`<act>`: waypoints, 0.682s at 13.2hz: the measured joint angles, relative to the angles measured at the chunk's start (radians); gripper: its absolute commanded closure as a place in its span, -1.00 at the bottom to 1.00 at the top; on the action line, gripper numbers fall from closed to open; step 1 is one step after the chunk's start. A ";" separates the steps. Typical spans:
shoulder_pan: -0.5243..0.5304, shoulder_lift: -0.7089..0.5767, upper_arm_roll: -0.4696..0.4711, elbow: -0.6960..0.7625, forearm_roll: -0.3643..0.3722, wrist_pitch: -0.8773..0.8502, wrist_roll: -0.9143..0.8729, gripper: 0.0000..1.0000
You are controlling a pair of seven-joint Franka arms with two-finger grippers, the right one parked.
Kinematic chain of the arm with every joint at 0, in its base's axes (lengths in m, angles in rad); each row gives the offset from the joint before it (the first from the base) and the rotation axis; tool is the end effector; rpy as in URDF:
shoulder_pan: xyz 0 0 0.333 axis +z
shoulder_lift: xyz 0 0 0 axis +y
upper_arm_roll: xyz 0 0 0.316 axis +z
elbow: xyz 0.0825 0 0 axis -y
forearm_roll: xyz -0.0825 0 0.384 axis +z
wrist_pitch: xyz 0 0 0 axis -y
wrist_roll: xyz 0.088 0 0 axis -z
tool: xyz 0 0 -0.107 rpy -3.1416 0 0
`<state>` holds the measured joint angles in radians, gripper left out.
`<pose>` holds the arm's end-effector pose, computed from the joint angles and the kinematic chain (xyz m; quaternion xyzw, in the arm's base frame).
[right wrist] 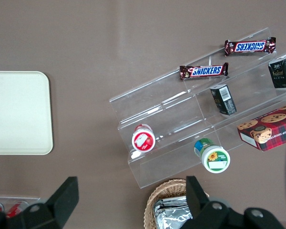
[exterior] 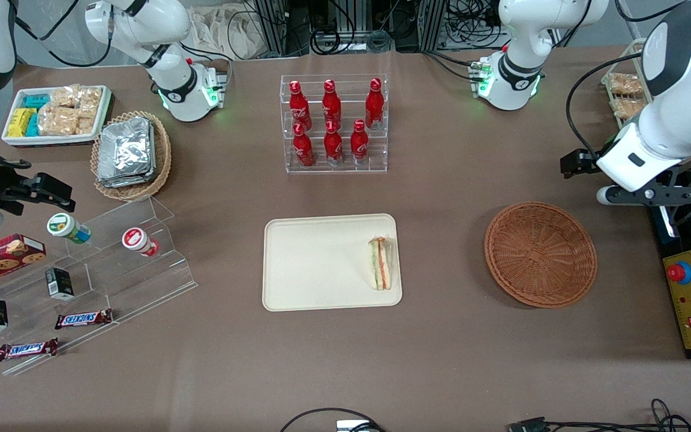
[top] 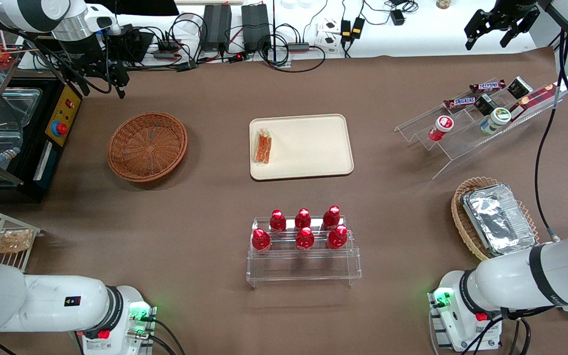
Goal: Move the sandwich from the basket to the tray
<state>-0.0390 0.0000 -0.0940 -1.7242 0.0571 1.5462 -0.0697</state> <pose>0.5383 -0.0657 0.5511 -0.9951 0.0333 0.0855 0.0373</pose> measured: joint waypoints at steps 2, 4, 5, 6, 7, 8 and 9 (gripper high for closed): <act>0.000 -0.003 0.001 0.002 0.000 0.043 0.019 -1.00; 0.000 -0.005 0.001 0.003 0.000 0.065 0.035 -1.00; 0.000 -0.005 0.001 0.003 0.000 0.067 0.038 -1.00; 0.000 -0.005 0.001 0.003 0.000 0.067 0.039 -1.00; 0.000 -0.004 0.002 0.002 0.000 0.067 0.039 -1.00; 0.000 -0.004 0.002 0.002 0.000 0.067 0.039 -1.00; 0.000 -0.004 0.003 0.002 0.000 0.067 0.039 -1.00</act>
<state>-0.0391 -0.0039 -0.0913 -1.7218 0.0571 1.6128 -0.0307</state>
